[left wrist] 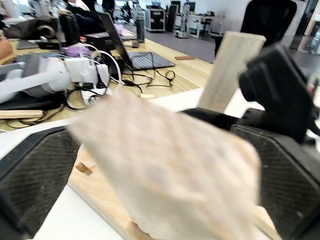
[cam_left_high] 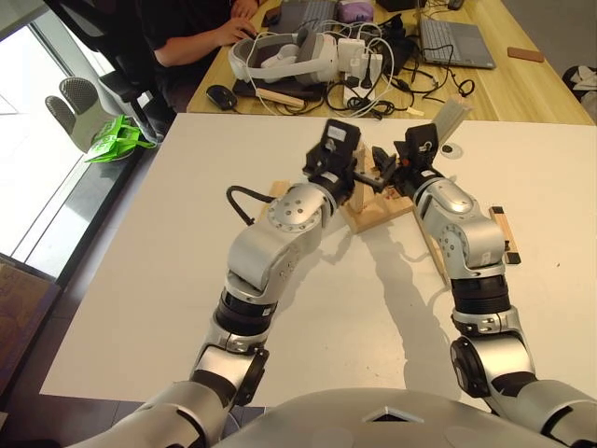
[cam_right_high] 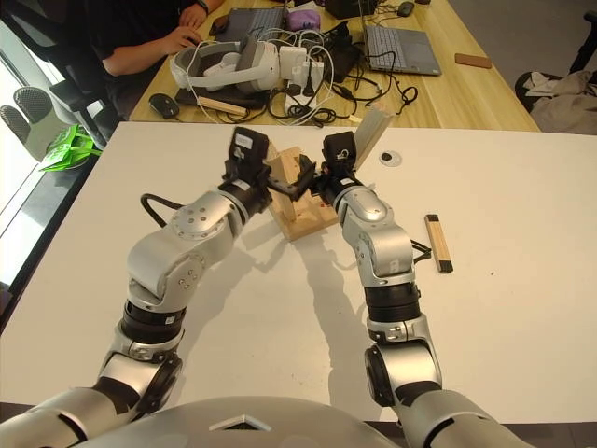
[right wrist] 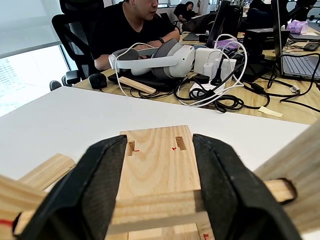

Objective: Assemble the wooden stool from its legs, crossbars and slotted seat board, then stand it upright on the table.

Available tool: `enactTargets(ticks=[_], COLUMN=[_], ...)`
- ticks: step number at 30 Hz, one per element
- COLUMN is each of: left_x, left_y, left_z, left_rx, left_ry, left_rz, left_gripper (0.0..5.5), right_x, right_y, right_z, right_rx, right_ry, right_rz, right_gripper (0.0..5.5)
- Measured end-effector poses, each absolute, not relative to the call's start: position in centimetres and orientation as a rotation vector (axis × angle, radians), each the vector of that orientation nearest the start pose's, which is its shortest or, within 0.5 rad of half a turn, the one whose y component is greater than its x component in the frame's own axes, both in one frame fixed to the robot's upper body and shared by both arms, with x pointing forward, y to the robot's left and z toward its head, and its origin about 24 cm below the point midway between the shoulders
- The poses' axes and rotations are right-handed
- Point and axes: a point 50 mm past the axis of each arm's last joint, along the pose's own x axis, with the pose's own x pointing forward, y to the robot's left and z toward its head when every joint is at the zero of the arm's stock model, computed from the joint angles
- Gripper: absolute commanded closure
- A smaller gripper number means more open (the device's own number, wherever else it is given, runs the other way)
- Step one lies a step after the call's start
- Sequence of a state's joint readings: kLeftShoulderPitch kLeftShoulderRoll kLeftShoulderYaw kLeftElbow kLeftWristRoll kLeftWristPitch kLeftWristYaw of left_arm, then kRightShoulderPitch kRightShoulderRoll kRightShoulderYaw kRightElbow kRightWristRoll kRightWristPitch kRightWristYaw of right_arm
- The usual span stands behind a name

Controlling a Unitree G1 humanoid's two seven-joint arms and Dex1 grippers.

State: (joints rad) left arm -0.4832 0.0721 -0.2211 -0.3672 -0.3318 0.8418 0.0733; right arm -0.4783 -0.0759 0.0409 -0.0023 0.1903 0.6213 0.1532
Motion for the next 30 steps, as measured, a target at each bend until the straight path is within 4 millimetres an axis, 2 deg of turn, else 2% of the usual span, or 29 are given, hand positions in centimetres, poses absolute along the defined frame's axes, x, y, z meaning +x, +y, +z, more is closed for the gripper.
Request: enactTargets(ticks=[4, 7, 9, 10, 12, 13, 14, 15, 16, 19, 20, 24, 27, 29, 30], left_x=[29.5, 29.0, 28.5, 28.3, 28.2, 28.3, 28.4, 28.3, 28.2, 28.0, 28.0, 27.9, 27.9, 27.9, 27.9], left_y=[7.7, 8.1, 8.3, 8.5, 9.7, 10.4, 11.0, 11.6, 12.0, 12.5, 12.5, 12.2, 12.1, 12.5, 12.7], left_z=[20.2, 21.9, 23.4, 24.0, 24.9, 24.9, 24.9, 24.5, 24.1, 23.1, 22.8, 22.6, 22.8, 22.8, 22.8], left_rx=[-0.113, -0.203, -0.276, -0.310, -0.384, -0.419, -0.432, -0.448, -0.452, -0.461, -0.463, -0.444, -0.443, -0.438, -0.433], left_ry=[-0.112, -0.191, -0.258, -0.290, -0.337, -0.343, -0.345, -0.341, -0.331, -0.298, -0.288, -0.284, -0.297, -0.303, -0.306], left_rz=[-0.365, -0.369, -0.378, -0.376, -0.327, -0.284, -0.245, -0.200, -0.171, -0.116, -0.113, -0.113, -0.111, -0.094, -0.083], left_gripper=[0.10, 0.10, 0.10, 0.10, 0.10, 0.10, 0.10, 0.10, 0.10, 0.10, 0.10, 0.10, 0.10, 0.10, 0.10], right_x=[32.5, 32.4, 32.5, 32.7, 32.9, 32.9, 32.9, 33.2, 33.6, 33.7, 33.8, 34.1, 34.3, 34.3, 34.2], right_y=[-10.3, -10.0, -9.6, -9.2, -8.4, -8.2, -8.1, -8.1, -8.4, -10.0, -9.9, -9.5, -9.0, -8.4, -7.7], right_z=[11.7, 12.0, 13.1, 14.3, 18.8, 20.2, 20.6, 19.7, 18.1, 11.1, 10.7, 10.1, 10.8, 12.4, 15.1], right_rx=[0.060, 0.087, 0.137, 0.179, 0.270, 0.296, 0.292, 0.256, 0.210, 0.073, 0.037, -0.012, 0.019, 0.052, 0.068], right_ry=[0.165, 0.139, 0.069, 0.010, -0.186, -0.239, -0.252, -0.206, -0.128, 0.179, 0.215, 0.238, 0.146, 0.030, -0.094], right_rz=[0.364, 0.390, 0.431, 0.462, 0.525, 0.542, 0.549, 0.538, 0.510, 0.422, 0.438, 0.446, 0.443, 0.438, 0.452], right_gripper=[3.05, 3.05, 3.05, 3.05, 3.05, 3.05, 3.05, 3.05, 3.05, 3.05, 3.05, 3.05, 3.05, 3.05, 3.05])
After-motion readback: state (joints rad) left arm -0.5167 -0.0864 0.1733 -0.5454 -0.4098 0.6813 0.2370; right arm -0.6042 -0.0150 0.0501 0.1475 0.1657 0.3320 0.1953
